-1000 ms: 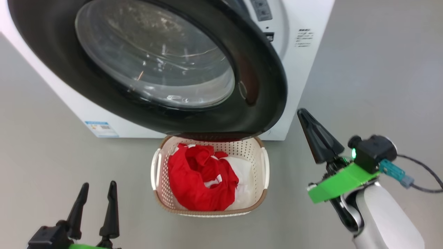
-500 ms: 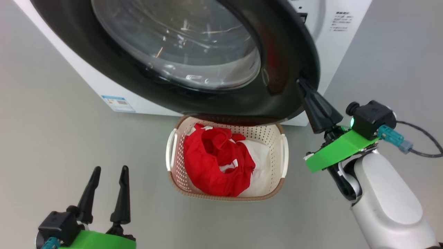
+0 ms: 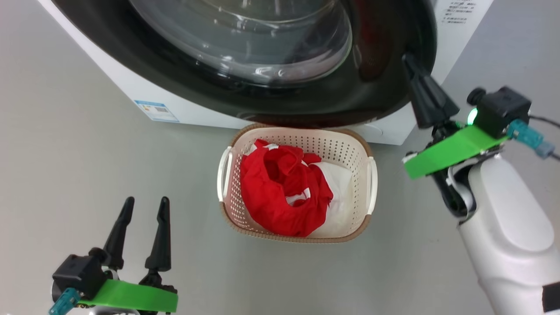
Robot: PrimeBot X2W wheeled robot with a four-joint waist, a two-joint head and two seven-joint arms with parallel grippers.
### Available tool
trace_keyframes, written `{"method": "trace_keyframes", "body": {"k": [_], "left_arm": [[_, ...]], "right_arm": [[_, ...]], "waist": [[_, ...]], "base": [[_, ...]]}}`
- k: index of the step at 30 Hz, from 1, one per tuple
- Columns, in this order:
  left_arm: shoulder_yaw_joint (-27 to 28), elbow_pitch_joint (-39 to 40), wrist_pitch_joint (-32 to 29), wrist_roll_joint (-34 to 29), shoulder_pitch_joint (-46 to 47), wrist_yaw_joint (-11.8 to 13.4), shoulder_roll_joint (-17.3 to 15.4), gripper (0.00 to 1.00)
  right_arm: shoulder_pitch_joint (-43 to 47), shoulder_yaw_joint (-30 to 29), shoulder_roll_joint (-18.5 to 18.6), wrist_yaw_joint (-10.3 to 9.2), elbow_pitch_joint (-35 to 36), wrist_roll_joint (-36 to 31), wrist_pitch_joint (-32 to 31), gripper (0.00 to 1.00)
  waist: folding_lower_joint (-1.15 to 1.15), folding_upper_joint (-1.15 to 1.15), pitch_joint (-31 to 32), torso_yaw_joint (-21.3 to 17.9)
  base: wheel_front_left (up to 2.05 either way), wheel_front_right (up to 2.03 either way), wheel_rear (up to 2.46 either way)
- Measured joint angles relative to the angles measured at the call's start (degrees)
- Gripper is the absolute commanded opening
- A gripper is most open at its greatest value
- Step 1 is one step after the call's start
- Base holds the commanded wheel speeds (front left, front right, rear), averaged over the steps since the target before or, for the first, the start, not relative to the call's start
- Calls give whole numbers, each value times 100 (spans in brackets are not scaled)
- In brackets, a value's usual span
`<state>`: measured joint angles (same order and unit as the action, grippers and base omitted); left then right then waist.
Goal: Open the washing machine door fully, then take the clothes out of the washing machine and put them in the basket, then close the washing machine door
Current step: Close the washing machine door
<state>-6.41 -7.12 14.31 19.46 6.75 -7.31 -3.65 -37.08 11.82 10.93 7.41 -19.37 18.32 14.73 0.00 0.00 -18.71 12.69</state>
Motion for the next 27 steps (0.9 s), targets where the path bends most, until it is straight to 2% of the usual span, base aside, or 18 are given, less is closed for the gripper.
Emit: {"method": "trace_keyframes", "body": {"k": [13,27], "left_arm": [[-172,10,0,91,170,0,1,100],[-209,-36,15,133,225,0,10,100]], "right_arm": [[-756,-427,133,9,-246,-1,0,0],[-872,-509,129,54,-264,-18,1,0]], "waist": [[0,0,-279,215],[0,0,-338,362]], "base": [[0,0,0],[0,0,0]]}}
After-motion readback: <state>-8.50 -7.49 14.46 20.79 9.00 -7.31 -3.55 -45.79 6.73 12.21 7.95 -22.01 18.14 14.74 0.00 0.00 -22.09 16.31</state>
